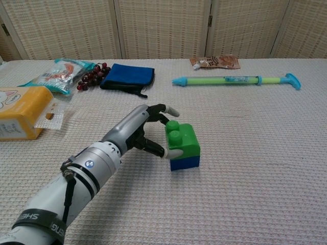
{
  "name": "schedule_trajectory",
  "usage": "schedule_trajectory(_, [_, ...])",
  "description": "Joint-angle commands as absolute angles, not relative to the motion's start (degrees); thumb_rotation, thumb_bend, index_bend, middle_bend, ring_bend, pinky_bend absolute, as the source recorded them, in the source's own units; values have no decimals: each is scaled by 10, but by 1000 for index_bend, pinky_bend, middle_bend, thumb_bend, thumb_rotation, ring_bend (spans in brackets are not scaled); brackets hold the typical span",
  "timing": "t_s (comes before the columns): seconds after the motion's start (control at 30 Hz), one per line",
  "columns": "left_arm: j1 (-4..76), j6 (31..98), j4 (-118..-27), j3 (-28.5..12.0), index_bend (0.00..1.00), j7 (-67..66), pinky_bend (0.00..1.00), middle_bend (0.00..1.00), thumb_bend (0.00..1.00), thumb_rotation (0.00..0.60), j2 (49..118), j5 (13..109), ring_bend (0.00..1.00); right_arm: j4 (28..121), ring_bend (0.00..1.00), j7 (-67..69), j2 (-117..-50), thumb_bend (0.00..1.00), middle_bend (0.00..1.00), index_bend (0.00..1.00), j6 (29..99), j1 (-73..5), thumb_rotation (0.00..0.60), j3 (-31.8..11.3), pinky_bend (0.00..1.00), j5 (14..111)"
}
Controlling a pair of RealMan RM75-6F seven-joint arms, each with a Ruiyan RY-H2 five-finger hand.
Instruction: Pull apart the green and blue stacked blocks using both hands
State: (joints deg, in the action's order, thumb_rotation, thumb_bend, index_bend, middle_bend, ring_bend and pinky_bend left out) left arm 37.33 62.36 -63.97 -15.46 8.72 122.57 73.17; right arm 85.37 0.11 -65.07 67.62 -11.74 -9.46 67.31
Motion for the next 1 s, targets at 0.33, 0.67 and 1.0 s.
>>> schedule_trajectory(0.33, [360, 640, -651, -161, 478, 97, 0, 781, 555, 600, 1221, 730, 303, 844, 0, -11, -662, 397, 0, 0, 667, -126, 600, -90, 0, 674])
schedule_trajectory(0.67, [338, 661, -747, -148, 500, 90, 0, 802, 564, 600, 1158, 750, 323, 775, 0, 102, -694, 398, 0, 0, 549, -189, 600, -85, 0, 722])
schedule_trajectory(1.0, [331, 680, -805, -157, 511, 84, 0, 810, 565, 600, 1120, 758, 323, 683, 0, 493, -795, 397, 0, 0, 448, -296, 600, -61, 0, 871])
